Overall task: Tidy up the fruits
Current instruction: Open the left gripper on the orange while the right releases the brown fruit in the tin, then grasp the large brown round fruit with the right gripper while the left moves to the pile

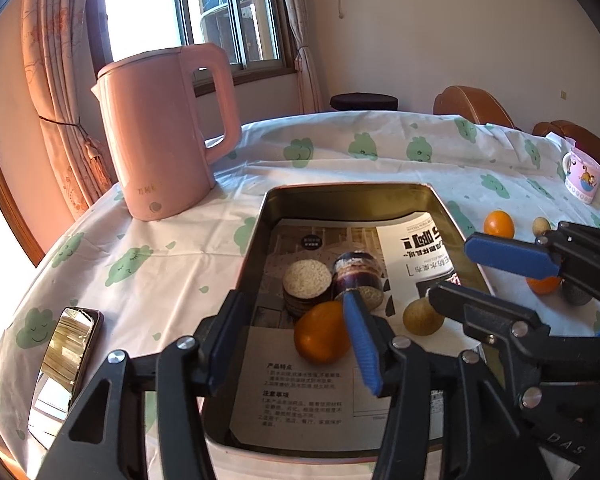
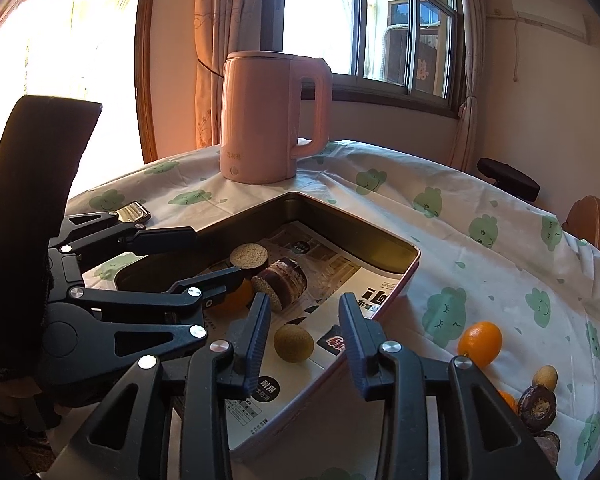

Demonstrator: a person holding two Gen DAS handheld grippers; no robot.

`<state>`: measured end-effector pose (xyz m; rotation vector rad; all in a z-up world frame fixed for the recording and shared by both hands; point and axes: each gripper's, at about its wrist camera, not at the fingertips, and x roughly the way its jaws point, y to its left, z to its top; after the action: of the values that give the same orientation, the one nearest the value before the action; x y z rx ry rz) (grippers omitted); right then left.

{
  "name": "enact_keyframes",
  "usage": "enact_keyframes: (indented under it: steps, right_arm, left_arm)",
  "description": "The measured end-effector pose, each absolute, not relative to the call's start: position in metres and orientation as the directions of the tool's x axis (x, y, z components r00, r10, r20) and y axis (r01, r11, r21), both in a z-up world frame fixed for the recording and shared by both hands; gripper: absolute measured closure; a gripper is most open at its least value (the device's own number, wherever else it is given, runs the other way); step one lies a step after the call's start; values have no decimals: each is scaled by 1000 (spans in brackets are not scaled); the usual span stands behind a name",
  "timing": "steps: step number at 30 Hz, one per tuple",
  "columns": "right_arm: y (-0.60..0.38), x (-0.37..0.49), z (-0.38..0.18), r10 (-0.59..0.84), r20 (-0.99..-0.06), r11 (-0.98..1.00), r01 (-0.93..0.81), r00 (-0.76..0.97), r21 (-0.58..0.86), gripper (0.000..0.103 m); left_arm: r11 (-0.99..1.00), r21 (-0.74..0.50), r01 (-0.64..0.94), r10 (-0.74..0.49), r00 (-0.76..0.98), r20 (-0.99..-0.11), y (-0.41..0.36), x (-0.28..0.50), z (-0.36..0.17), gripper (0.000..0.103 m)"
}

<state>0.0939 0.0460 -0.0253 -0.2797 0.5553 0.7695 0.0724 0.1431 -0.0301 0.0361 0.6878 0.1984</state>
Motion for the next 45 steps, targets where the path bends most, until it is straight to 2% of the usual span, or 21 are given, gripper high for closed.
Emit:
enact_keyframes:
  steps: [3,5,7,13,22,36,39,45]
  right_arm:
    - [40,92,-22,571,-556,706,-707,604,-43,55]
    - [34,91,-19,569,-544,716,-697,617,-42,50]
    - [25,88,-15,566,-534,722,-691,628,-47,46]
    - [-24,78,-5,506,-512,776,-625,695,-82,40]
    - [-111,85,-20,362,-568,859,-502,739,-105,37]
    - [-95,111,-41,360,-679,822,-561,640,-93,38]
    - [-97,112,-43,357,-686,827,-556,634,-84,55]
    - [-112,102,-30,380,-617,856,-515,689,-48,56]
  left_arm:
    - [984,63,-166,169,769,-616,144,68,-28,41]
    - [986,49,-159,156,777,-609,142,64,-26,32]
    - [987,52,-154,154,790,-593,136,59,-24,20]
    - [991,51,-123,131,823,-552,115,49,-11,12]
    - [997,53,-57,77,836,-544,69,53,-10,10]
    - [996,84,-2,50,816,-575,31,67,-16,10]
    - [997,80,7,41,814,-579,28,69,-17,10]
    - [997,61,37,7,806,-591,17,74,-19,10]
